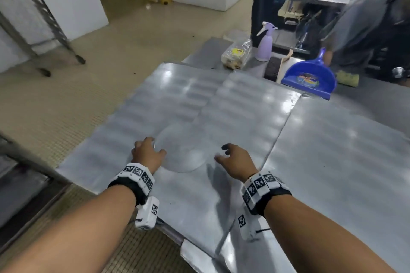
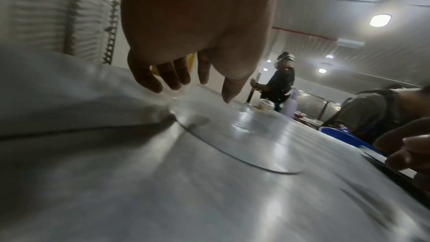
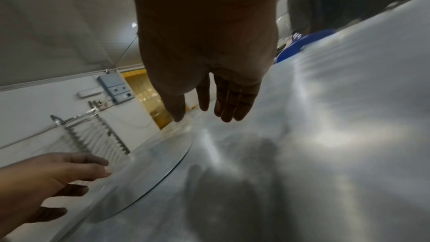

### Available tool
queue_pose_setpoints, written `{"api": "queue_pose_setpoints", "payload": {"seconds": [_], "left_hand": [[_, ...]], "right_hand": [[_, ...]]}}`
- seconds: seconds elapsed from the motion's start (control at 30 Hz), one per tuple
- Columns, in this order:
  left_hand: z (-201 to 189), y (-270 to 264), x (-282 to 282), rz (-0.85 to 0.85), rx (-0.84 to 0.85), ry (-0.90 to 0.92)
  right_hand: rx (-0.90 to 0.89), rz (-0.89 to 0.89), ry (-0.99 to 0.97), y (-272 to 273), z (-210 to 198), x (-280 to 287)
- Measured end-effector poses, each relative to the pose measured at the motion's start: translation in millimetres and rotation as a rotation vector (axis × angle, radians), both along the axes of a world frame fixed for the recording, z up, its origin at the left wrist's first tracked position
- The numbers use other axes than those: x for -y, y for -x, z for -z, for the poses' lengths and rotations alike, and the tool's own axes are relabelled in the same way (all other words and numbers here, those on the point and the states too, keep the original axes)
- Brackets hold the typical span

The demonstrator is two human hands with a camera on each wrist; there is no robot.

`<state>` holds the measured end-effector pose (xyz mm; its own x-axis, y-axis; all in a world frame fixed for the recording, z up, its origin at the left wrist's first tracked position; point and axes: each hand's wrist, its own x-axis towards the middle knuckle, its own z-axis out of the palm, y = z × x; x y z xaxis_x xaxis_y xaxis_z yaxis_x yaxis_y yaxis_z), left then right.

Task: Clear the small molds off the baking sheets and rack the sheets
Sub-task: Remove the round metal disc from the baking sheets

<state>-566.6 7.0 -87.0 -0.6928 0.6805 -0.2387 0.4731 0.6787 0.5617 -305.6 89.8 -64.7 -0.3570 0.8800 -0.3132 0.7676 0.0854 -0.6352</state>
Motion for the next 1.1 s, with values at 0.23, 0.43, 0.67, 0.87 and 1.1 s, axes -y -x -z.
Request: {"api": "queue_pose_setpoints", "payload": {"seconds": [0.23,0.43,0.67,0.87,1.1], "left_hand": [[16,29,0,-0.062,0.263,-0.078],[10,37,-8,-0.068,0.542,-0.247],[-15,45,4,-0.011,0.723,-0.357],[-51,36,1,-0.097,0.814,-0.521],[-84,-8,-23,0.139,0.730,-0.485]], "right_hand": [[0.051,-0.034,0.029,54,22,-10],[-0.025,0.037,0.030,58,35,-16],[-0.484,0.275,0.163,43,27,-13],[-0.848,0.413,0.329,41,-22,-12],[-0.817,0.433,0.143,-14,-50,-8]]}}
